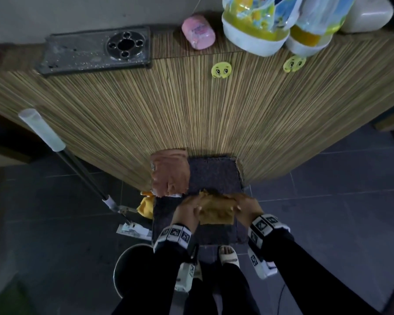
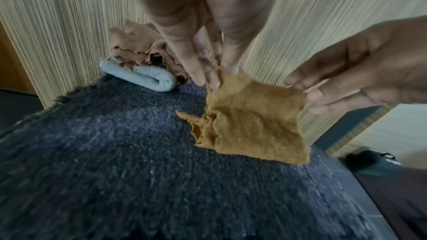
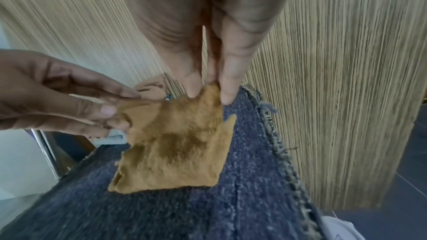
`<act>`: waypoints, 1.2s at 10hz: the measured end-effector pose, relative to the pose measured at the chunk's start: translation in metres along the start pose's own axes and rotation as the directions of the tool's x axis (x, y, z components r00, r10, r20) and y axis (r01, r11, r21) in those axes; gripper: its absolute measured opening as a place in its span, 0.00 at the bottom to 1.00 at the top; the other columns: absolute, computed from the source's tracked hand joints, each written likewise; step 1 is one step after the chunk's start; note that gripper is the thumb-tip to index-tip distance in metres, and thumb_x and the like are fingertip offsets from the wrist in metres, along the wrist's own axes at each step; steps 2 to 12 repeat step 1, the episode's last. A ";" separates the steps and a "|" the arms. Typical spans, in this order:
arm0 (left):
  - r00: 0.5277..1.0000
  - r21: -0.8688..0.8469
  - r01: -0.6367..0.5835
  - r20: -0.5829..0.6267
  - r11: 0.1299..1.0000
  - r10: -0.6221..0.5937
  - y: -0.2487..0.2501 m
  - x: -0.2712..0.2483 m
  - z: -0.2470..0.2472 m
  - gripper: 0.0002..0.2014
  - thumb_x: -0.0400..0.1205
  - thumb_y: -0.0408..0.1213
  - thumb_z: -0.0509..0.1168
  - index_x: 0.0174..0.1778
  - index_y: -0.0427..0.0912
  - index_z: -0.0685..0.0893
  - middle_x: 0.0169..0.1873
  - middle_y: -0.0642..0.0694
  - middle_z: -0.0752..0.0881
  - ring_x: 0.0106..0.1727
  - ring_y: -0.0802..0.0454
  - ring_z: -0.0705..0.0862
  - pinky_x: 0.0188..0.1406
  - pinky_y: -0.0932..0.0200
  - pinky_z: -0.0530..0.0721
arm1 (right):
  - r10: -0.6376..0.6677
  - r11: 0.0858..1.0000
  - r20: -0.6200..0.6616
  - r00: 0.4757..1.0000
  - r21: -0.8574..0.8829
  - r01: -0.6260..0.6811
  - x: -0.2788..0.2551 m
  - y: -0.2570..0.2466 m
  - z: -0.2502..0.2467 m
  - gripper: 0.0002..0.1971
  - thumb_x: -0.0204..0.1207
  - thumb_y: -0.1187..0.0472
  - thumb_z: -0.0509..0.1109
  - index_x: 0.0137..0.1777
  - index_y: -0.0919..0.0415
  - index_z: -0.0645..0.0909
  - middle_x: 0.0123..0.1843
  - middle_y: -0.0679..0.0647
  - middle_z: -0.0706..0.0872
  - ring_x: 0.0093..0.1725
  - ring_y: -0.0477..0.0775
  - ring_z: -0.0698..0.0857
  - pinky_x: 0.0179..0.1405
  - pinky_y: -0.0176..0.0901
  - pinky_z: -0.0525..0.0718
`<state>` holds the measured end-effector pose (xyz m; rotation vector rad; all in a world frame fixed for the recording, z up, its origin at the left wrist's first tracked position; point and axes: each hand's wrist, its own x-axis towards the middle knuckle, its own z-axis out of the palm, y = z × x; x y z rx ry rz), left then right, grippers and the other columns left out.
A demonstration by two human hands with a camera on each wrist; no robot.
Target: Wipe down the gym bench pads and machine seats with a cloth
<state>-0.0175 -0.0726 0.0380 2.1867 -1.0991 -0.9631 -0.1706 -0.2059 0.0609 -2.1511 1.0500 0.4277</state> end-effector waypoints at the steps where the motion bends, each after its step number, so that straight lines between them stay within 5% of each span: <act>1: 0.997 0.025 0.073 0.037 0.997 -0.074 -0.006 -0.001 -0.003 0.23 0.82 0.27 0.60 0.74 0.42 0.75 0.70 0.42 0.77 0.68 0.46 0.78 0.67 0.60 0.73 | 0.025 0.999 0.047 0.999 -0.049 -0.023 0.001 0.011 0.006 0.23 0.81 0.62 0.60 0.76 0.56 0.69 0.75 0.58 0.73 0.71 0.58 0.75 0.68 0.45 0.72; 12: 0.997 0.025 0.073 0.037 0.997 -0.074 -0.006 -0.001 -0.003 0.23 0.82 0.27 0.60 0.74 0.42 0.75 0.70 0.42 0.77 0.68 0.46 0.78 0.67 0.60 0.73 | 0.025 0.999 0.047 0.999 -0.049 -0.023 0.001 0.011 0.006 0.23 0.81 0.62 0.60 0.76 0.56 0.69 0.75 0.58 0.73 0.71 0.58 0.75 0.68 0.45 0.72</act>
